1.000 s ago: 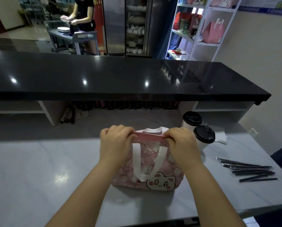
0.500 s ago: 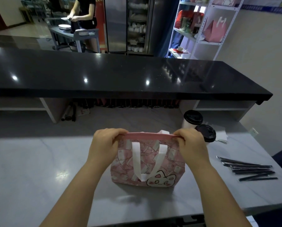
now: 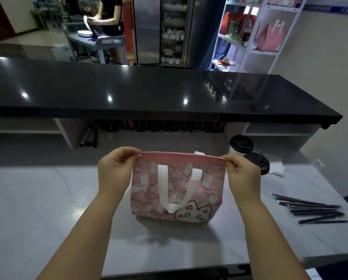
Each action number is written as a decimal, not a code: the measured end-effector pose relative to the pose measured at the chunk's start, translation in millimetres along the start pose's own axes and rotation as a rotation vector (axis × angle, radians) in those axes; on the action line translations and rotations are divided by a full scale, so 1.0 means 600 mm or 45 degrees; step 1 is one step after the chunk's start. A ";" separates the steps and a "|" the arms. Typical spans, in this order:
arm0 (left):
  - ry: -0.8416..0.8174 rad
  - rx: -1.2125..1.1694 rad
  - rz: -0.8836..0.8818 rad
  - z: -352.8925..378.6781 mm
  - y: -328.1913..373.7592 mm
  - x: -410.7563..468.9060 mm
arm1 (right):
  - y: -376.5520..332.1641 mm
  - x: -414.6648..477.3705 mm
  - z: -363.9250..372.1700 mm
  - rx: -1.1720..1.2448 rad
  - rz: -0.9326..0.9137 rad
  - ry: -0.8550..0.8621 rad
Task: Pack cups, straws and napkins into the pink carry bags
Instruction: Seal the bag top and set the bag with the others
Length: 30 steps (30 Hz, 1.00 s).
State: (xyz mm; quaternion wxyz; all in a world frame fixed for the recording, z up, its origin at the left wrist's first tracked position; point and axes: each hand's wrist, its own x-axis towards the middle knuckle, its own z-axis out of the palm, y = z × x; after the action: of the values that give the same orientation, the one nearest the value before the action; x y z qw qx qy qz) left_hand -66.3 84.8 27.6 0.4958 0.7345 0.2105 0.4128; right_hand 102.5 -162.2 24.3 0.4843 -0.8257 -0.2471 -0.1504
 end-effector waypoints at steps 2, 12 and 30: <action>0.013 -0.068 -0.043 -0.009 -0.009 -0.003 | -0.001 -0.002 0.014 0.195 0.134 -0.069; -0.224 -0.212 -0.635 -0.050 -0.125 -0.130 | 0.100 -0.139 0.027 0.863 0.687 -0.308; -0.202 -0.243 -0.675 -0.042 -0.159 -0.131 | 0.102 -0.178 0.068 0.684 0.803 -0.316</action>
State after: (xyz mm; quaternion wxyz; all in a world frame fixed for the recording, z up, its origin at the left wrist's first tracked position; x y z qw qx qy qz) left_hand -122.2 82.2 -85.7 0.6682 0.6339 0.3157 0.2281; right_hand 48.2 -179.7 -91.9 0.6709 -0.7172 -0.0692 0.1751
